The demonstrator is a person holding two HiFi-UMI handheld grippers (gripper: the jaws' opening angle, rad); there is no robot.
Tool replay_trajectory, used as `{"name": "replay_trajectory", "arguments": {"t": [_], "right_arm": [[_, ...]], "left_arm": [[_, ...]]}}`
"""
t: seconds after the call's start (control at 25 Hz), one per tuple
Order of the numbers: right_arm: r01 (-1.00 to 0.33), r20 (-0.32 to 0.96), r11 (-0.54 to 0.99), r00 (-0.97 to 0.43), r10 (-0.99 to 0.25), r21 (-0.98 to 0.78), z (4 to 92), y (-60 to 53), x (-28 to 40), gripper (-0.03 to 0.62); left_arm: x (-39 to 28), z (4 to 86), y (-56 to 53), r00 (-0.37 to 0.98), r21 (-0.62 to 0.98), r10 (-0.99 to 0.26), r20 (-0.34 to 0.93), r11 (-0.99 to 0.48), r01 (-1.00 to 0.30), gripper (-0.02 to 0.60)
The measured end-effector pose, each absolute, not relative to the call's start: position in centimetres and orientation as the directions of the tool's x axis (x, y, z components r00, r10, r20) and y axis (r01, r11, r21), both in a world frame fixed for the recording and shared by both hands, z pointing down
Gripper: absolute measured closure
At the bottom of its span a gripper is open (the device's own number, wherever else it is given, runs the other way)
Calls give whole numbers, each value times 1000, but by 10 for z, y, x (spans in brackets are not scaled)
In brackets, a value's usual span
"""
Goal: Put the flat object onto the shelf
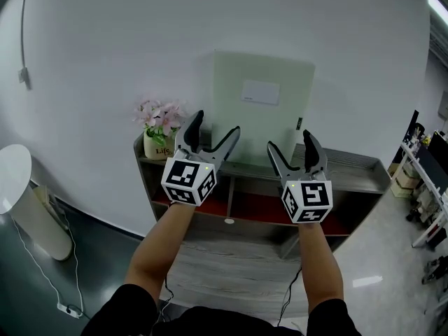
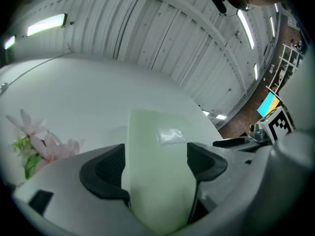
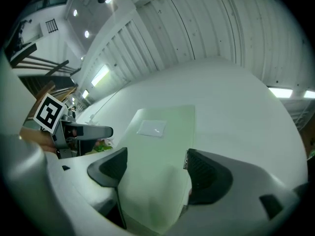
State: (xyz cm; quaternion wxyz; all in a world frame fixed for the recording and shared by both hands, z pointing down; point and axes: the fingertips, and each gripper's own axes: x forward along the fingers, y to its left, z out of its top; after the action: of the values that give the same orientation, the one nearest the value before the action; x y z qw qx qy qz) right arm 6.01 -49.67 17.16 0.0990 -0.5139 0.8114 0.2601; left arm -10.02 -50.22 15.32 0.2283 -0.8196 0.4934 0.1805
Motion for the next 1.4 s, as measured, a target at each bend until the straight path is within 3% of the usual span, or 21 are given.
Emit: {"name": "replay_trajectory", "arguments": {"t": [0.08,0.2,0.32,0.48,0.68,1.4], "right_arm": [[-894,-455,319,-438,-776,316,173,-484,63,275],[-906,-485,303,-416,-770,297,178,-469,68,380],[-913,-505,296,-403,-764,280,185,-454,73,489],[-913,-516,304,-405,-755,272,197,-437,74,551],[-915,-509,287,-397,-764,284,219,-421,69,568],[-918,-348,309,-382,-856,247,322,-389,68,568]], "left_arm": [[-101,161,-490,442,-192,-727,-526,-404,-894,204],[-102,172,-475,430,-187,-729,-533,-394,-900,258],[-104,184,-465,401,-158,-737,-543,-380,-912,365],[-99,203,-457,384,-138,-753,-534,-371,-918,481],[-100,228,-446,370,-97,-779,-507,-375,-922,571],[-99,344,-422,418,-38,-853,-311,-429,-903,575]]}}
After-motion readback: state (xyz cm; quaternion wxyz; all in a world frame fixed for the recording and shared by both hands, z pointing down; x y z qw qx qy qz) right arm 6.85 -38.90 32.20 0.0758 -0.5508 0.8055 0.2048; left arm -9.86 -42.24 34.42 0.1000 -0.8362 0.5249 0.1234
